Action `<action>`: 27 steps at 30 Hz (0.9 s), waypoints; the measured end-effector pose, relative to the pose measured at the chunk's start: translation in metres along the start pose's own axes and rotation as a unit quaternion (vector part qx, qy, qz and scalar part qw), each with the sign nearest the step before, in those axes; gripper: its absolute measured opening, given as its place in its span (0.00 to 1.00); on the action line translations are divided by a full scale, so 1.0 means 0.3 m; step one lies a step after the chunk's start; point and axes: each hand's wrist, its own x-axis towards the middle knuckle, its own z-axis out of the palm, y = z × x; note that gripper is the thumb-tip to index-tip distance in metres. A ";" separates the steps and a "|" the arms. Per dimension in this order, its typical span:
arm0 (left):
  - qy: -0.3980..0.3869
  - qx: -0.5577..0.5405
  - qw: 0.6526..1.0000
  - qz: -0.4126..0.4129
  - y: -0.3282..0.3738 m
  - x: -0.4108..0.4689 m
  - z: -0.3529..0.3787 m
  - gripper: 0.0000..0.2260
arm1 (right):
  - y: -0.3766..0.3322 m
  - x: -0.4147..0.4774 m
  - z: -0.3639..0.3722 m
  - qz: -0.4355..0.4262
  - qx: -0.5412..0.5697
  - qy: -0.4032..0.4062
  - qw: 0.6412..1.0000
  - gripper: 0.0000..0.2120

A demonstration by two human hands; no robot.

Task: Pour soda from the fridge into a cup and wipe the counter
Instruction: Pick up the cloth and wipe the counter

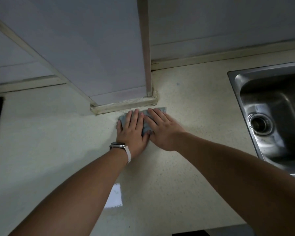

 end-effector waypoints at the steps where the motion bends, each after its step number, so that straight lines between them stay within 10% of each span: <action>1: 0.000 0.002 1.000 0.002 -0.005 0.004 -0.001 0.32 | -0.003 0.003 0.000 0.002 0.000 0.004 1.000 0.30; 27: -0.021 0.016 1.000 -0.013 0.098 -0.499 0.113 0.31 | -0.223 -0.404 0.200 -0.008 -0.015 -0.006 1.000 0.30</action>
